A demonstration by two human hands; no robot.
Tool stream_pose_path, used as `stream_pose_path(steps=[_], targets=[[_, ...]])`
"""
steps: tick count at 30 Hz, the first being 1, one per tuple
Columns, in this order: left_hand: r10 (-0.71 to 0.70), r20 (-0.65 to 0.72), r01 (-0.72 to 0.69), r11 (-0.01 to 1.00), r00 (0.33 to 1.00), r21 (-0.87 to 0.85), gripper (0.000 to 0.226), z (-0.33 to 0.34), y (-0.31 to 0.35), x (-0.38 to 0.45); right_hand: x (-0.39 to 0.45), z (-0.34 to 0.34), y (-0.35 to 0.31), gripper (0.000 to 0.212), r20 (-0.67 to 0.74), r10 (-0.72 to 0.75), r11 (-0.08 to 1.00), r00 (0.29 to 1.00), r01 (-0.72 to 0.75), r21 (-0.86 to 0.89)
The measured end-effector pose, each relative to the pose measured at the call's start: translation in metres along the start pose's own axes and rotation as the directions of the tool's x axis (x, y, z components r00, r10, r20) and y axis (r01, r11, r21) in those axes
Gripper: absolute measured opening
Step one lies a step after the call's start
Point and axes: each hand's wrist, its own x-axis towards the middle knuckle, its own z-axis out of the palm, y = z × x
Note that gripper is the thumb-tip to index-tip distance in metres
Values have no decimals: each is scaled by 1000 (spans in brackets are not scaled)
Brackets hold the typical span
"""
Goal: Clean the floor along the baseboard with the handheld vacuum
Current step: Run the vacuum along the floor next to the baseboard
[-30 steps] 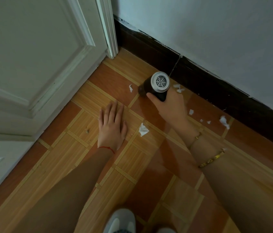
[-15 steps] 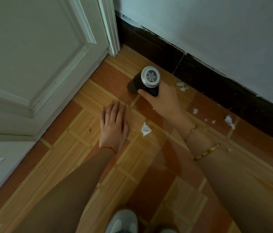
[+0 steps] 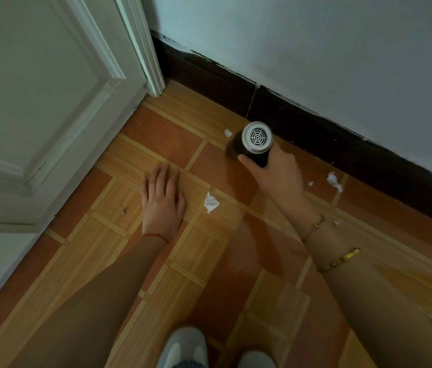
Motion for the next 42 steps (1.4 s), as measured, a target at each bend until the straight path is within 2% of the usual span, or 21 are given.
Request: stream_pose_path(steps=[5, 9, 16, 20, 25, 30, 35, 39, 42], targets=[[-53, -16, 53, 998, 998, -23, 46, -1, 9, 1, -1, -15, 20, 65, -165, 79, 997, 983, -80, -2], [-108, -30, 105, 992, 994, -73, 50, -1, 17, 4, 5, -20, 27, 65, -209, 121, 993, 970, -121, 14], [-90, -55, 87, 995, 994, -57, 44, 2, 16, 1, 22, -18, 20, 67, -91, 50, 998, 995, -45, 52], [-85, -61, 82, 995, 994, -54, 43, 2, 16, 1, 25, -14, 19, 67, -144, 72, 995, 987, -61, 73], [-92, -59, 89, 994, 994, -65, 43, 3, 16, 1, 34, -12, 13, 67, 4, -8, 992, 1000, 7, 128], [-85, -73, 81, 995, 994, -58, 41, 3, 15, 2, 40, -1, -1, 67, -26, -29, 997, 999, 31, 75], [-85, -79, 81, 996, 993, -48, 43, 4, 16, 2, 44, 4, -10, 63, 86, -83, 993, 993, 76, 86], [-78, -85, 73, 996, 993, -51, 43, 4, 16, 2, 40, 3, -6, 61, 21, -54, 995, 998, 52, 80], [-79, -68, 76, 996, 995, -40, 44, 4, 15, 2, 33, -6, -1, 54, 133, -61, 993, 989, 47, 108]])
